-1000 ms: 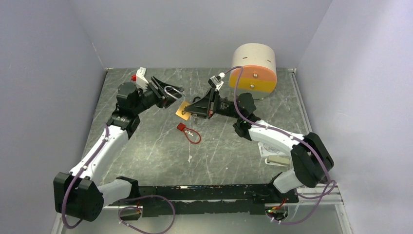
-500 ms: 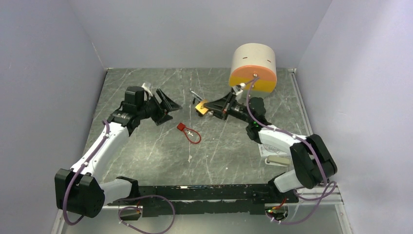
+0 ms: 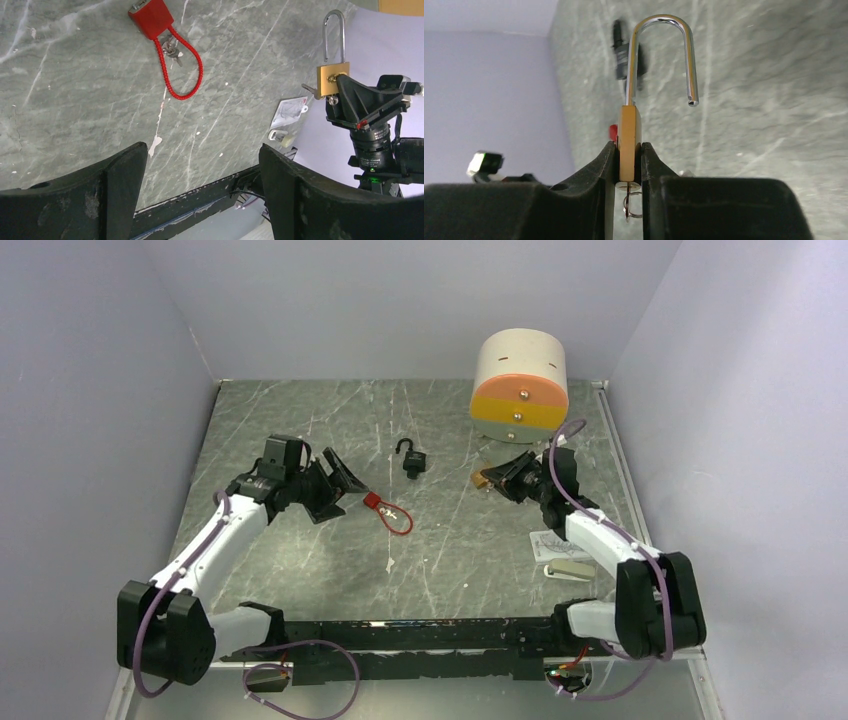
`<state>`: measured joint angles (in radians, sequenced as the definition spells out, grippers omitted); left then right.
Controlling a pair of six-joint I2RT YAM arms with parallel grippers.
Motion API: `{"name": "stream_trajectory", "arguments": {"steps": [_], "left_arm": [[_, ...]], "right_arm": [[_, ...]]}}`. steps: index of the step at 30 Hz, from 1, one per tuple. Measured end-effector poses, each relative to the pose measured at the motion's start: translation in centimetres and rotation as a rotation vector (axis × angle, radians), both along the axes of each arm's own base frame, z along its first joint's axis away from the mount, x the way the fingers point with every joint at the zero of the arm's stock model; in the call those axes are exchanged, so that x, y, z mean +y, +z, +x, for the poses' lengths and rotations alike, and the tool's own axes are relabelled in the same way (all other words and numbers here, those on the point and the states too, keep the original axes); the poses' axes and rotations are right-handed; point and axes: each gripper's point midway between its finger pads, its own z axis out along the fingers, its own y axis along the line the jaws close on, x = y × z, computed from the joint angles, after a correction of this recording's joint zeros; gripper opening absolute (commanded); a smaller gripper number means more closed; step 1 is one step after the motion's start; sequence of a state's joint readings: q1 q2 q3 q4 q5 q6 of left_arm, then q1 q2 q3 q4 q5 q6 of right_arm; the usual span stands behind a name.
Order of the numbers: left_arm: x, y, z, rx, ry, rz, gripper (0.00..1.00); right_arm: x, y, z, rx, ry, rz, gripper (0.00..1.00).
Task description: Unlock with the key
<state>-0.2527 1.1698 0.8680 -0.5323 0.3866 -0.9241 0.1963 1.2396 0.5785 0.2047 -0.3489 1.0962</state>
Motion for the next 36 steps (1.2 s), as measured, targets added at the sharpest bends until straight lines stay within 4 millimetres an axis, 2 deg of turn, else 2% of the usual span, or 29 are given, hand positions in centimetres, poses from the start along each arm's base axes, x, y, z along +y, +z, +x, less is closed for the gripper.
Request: {"name": "stream_trajectory", "arguments": {"steps": [4,10,12,15,16,20,24,28,32,34,36], "left_arm": [[0.0,-1.1,0.1,0.035,-0.005,0.011,0.85],[-0.1,-1.6,0.1,0.051,-0.015,0.015,0.86],[-0.1,-1.6,0.2,0.048,-0.015,0.014,0.86],[-0.1,-1.6,0.2,0.048,-0.015,0.015,0.86],[-0.1,-1.6,0.2,0.048,-0.015,0.015,0.86],[-0.1,-1.7,0.3,0.047,-0.011,0.019,0.86],[0.2,-1.9,0.4,0.046,0.001,0.037,0.86],[0.9,-2.5,0.3,0.061,0.025,0.074,0.86],[1.8,-3.4,0.0,0.085,0.059,0.118,0.85],[2.4,-4.1,-0.4,0.103,0.082,0.146,0.84],[3.0,-4.6,-0.9,0.118,0.11,0.168,0.83]], "right_arm": [[-1.5,-3.3,0.8,0.054,-0.028,-0.081,0.0],[-1.6,-7.6,0.9,0.113,-0.002,-0.119,0.0],[-1.4,-8.5,1.0,0.121,0.005,-0.12,0.08],[-1.4,-9.2,1.3,0.123,0.006,-0.121,0.37],[-1.4,-9.3,1.3,0.121,0.007,-0.122,0.42],[-1.7,-9.4,1.6,0.103,0.003,-0.145,0.59],[-2.4,-10.0,1.2,0.121,-0.01,-0.195,0.67],[-4.1,-9.7,0.5,0.142,-0.062,-0.284,0.69],[-5.8,-6.8,0.5,0.09,-0.118,-0.388,0.69],[-5.7,-4.8,0.4,0.032,-0.119,-0.437,0.68],[-4.1,-2.8,0.1,-0.033,-0.073,-0.476,0.67]]}}
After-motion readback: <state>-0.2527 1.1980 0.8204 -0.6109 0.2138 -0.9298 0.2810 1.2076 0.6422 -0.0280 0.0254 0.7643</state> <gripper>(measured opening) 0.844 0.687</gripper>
